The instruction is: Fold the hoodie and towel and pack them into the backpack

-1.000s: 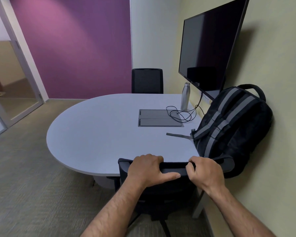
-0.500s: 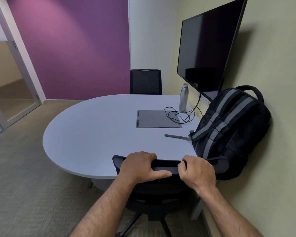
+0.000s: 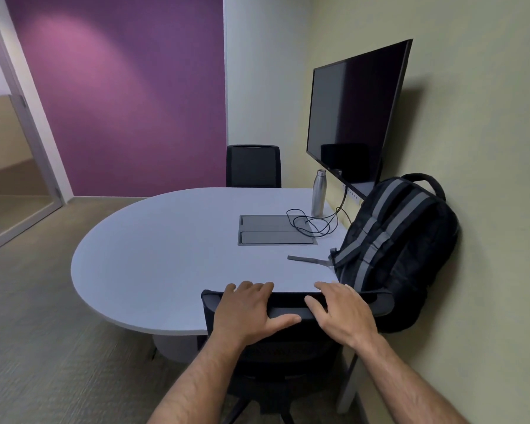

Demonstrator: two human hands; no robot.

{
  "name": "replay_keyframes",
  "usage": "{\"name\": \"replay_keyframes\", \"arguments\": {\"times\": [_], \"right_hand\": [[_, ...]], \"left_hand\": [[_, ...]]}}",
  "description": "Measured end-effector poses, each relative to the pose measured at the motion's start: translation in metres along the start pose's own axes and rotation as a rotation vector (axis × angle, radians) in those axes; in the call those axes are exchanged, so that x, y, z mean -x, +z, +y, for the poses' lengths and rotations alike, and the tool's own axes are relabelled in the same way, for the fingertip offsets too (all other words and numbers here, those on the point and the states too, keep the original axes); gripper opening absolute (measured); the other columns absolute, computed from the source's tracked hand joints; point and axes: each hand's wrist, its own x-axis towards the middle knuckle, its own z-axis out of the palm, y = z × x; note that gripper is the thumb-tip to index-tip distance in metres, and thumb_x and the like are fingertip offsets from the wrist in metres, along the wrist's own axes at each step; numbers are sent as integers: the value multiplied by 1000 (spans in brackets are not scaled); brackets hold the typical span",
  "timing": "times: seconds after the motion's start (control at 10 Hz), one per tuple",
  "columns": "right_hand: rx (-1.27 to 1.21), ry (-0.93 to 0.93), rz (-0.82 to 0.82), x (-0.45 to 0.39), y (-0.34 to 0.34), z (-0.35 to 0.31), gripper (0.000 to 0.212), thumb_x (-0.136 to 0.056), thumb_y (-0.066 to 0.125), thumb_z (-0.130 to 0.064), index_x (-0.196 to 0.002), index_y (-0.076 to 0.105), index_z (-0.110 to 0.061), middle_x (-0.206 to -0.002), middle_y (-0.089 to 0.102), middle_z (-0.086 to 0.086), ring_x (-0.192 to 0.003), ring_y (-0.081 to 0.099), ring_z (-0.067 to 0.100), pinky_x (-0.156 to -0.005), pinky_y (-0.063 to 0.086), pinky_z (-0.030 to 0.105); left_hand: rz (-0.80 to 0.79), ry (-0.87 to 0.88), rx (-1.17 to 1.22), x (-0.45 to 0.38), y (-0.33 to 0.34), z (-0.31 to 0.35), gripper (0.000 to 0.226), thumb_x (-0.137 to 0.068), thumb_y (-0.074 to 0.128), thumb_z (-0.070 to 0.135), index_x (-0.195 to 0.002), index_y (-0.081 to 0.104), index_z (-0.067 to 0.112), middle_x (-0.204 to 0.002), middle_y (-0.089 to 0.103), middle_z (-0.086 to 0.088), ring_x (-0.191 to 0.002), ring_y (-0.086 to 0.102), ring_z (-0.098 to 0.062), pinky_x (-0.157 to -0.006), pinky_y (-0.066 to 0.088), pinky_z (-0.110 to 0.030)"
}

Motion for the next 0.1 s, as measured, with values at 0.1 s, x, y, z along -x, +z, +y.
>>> {"name": "replay_keyframes", "arguments": {"times": [0.1], "right_hand": [[-339, -20, 66, 14, -20, 3, 57, -93, 43, -61, -138, 52, -29, -143, 50, -13, -139, 37, 8, -117, 32, 38]], "left_hand": [[6, -17, 63, 15, -6, 8, 116, -71, 11, 99, -159, 16, 25, -167, 19, 3, -154, 13, -21, -123, 9, -53]]}}
